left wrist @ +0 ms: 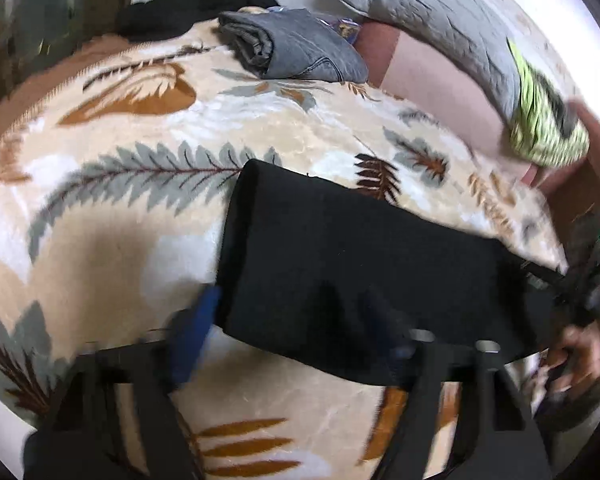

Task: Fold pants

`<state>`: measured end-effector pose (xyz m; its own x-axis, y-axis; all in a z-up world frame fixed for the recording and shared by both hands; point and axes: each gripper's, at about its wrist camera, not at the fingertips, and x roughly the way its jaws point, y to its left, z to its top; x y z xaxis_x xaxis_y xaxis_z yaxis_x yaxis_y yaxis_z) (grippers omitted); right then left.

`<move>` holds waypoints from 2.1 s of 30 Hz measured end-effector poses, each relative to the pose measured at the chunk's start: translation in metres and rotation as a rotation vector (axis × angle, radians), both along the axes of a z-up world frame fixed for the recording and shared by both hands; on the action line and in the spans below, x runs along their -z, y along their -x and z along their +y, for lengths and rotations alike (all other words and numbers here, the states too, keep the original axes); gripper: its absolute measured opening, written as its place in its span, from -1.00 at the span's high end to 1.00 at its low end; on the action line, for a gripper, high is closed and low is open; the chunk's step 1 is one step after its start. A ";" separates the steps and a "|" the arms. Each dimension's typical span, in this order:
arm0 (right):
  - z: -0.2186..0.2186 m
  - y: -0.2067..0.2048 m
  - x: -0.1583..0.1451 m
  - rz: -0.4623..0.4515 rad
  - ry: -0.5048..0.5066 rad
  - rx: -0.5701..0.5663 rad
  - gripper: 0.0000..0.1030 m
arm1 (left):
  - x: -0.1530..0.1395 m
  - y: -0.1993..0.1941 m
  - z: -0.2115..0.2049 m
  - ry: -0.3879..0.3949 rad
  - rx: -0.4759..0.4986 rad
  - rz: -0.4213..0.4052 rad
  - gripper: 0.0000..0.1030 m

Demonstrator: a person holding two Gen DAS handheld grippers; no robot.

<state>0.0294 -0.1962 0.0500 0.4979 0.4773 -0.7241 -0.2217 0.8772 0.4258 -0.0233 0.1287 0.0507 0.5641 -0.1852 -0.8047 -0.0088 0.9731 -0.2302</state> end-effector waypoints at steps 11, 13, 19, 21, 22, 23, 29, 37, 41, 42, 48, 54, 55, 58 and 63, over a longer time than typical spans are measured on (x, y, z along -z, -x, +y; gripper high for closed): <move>-0.008 0.000 0.013 0.013 -0.036 0.070 0.84 | -0.007 -0.018 -0.004 -0.153 0.057 -0.029 0.80; -0.002 -0.001 0.025 0.047 -0.004 0.065 0.84 | 0.003 -0.021 -0.001 -0.144 0.053 -0.003 0.80; -0.003 0.012 0.008 -0.002 0.036 0.083 0.56 | -0.002 -0.020 0.006 -0.079 0.013 0.020 0.80; -0.008 0.023 0.000 -0.013 0.036 0.083 0.54 | -0.007 -0.017 0.008 -0.058 -0.005 0.022 0.74; -0.010 0.029 -0.004 -0.019 0.035 0.084 0.54 | -0.010 -0.014 0.009 -0.047 -0.012 0.017 0.70; -0.012 0.035 -0.007 -0.023 0.033 0.084 0.53 | -0.013 -0.011 0.010 -0.038 -0.018 0.009 0.57; -0.016 0.067 -0.011 -0.015 0.032 0.081 0.42 | -0.032 0.002 -0.006 -0.008 0.017 -0.055 -0.05; -0.003 0.084 -0.006 -0.017 0.053 0.090 0.30 | -0.024 0.002 -0.037 -0.031 0.038 -0.036 -0.09; 0.009 0.086 -0.001 -0.031 0.104 0.079 0.23 | -0.017 0.004 -0.055 -0.076 0.046 -0.050 -0.10; 0.011 0.087 0.000 -0.030 0.110 0.071 0.23 | -0.016 0.004 -0.058 -0.080 0.053 -0.058 -0.10; 0.015 0.094 0.007 -0.071 0.096 0.055 0.11 | -0.009 0.006 -0.067 -0.070 0.067 -0.111 -0.33; 0.016 0.098 0.011 -0.134 0.163 0.070 0.11 | 0.006 0.010 -0.076 -0.142 0.102 -0.179 -0.36; 0.017 0.098 0.011 -0.138 0.177 0.073 0.11 | 0.006 0.011 -0.080 -0.171 0.113 -0.189 -0.36; 0.017 0.098 0.013 -0.140 0.230 0.084 0.06 | 0.006 0.011 -0.085 -0.196 0.129 -0.194 -0.41; 0.014 0.099 0.015 -0.128 0.238 0.091 0.05 | 0.005 0.011 -0.085 -0.172 0.116 -0.179 -0.45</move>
